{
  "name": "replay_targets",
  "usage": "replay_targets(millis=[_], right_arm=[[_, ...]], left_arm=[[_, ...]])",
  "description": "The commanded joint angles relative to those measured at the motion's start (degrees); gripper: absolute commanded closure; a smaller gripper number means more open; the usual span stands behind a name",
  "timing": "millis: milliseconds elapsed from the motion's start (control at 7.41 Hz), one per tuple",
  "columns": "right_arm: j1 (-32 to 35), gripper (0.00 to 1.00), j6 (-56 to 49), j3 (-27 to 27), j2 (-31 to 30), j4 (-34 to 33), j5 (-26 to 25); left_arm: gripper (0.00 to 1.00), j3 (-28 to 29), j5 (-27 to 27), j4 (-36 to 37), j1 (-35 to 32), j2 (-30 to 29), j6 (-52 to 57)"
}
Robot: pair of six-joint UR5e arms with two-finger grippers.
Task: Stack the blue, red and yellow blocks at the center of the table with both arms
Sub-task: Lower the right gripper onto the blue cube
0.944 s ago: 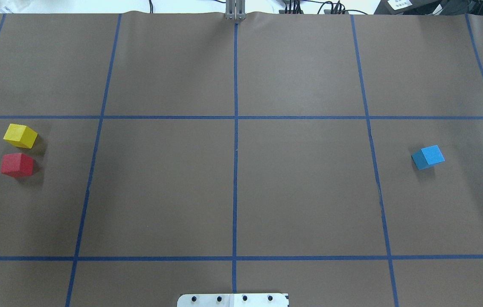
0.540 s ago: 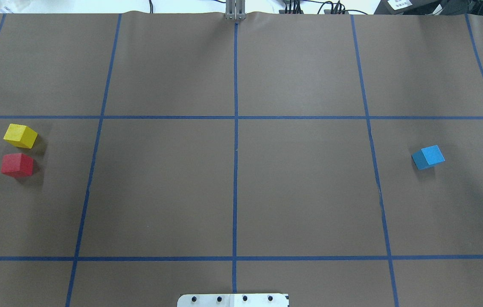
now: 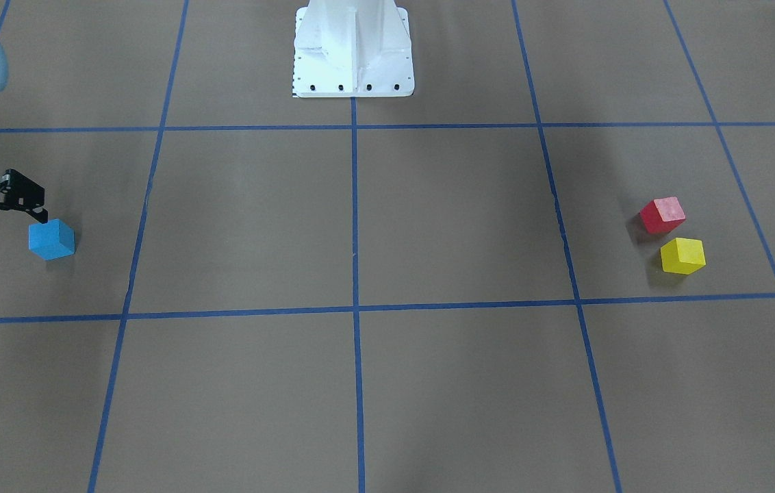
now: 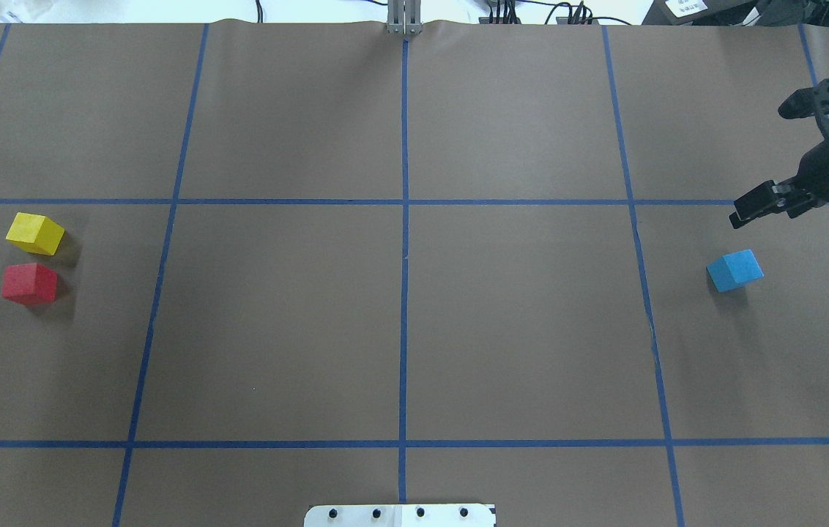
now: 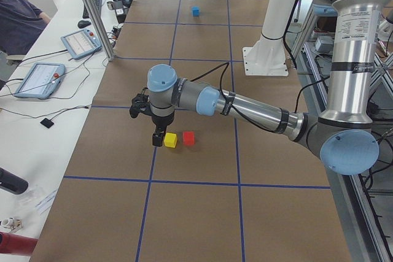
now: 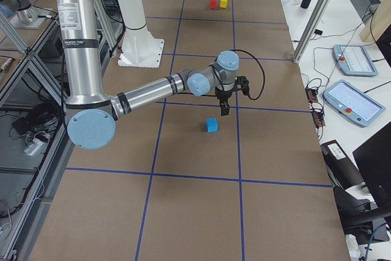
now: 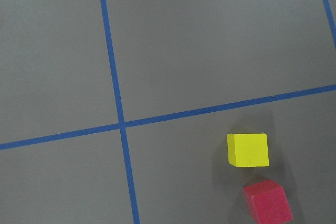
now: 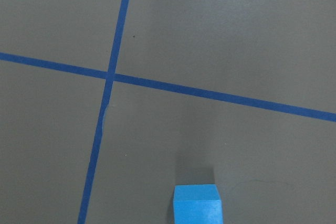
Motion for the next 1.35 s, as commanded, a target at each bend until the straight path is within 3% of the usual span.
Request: replay_targets(millis=[0, 540, 1214], right_arm=[[-2.1, 0.01, 0.1, -2.0, -1.3, 0.7, -0.3], [-2.9, 0.01, -7.0, -5.3, -2.0, 0.7, -0.4], [-5.7, 0.01, -7.2, -7.3, -1.2, 0.6, -0.6]], left_arm=[[0.00, 0.0, -0.1, 0.1, 0.0, 0.0, -0.1], [0.00, 0.4, 0.0, 0.1, 0.0, 0.0, -0.1], [0.00, 1.3, -0.1, -0.2, 0.1, 0.0, 0.1]])
